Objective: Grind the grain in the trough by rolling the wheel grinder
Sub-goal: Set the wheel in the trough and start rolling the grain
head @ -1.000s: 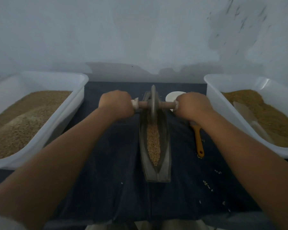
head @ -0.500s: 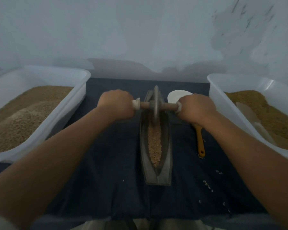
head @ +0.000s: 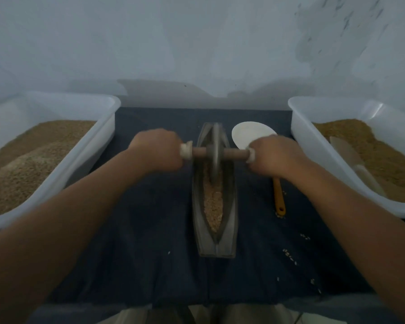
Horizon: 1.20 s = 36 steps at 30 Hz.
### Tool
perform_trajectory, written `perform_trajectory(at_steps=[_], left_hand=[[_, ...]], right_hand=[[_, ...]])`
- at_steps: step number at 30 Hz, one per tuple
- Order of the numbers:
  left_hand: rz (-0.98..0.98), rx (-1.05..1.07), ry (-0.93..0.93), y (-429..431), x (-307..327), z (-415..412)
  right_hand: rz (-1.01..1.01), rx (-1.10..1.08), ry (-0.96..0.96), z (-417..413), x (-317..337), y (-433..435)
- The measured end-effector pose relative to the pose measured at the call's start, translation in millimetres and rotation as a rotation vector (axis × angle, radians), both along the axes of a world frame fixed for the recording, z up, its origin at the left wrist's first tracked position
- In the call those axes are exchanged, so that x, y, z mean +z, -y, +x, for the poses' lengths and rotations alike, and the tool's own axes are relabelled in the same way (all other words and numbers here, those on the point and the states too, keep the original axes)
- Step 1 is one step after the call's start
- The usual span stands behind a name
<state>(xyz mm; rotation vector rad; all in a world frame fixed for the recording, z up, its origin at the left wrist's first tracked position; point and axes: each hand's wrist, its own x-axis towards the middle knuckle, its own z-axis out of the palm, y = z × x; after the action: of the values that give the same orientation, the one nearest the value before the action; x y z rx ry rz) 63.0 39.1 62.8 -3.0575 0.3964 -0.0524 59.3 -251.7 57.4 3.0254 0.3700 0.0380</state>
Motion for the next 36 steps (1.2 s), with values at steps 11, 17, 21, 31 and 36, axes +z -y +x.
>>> perform_trajectory(at_steps=[11, 17, 21, 31, 36], left_hand=[[-0.127, -0.093, -0.396, -29.4, -17.4, -66.2], [-0.056, 0.006, -0.120, -11.0, -12.7, -7.9], [-0.049, 0.089, 0.074, 9.8, -3.4, 27.6], [0.012, -0.150, -0.029, -22.6, -22.0, -53.3], [-0.041, 0.073, 0.075, 3.2, -8.2, 14.1]], right_hand=[[-0.005, 0.111, -0.360, -57.4, 18.4, 3.1], [-0.049, 0.055, 0.053, -1.4, 11.9, -7.0], [-0.049, -0.062, 0.118, 29.7, 5.7, -8.7], [0.063, 0.089, -0.397, -46.3, 6.6, 10.1], [-0.043, -0.045, 0.193, 14.4, -3.9, -8.6]])
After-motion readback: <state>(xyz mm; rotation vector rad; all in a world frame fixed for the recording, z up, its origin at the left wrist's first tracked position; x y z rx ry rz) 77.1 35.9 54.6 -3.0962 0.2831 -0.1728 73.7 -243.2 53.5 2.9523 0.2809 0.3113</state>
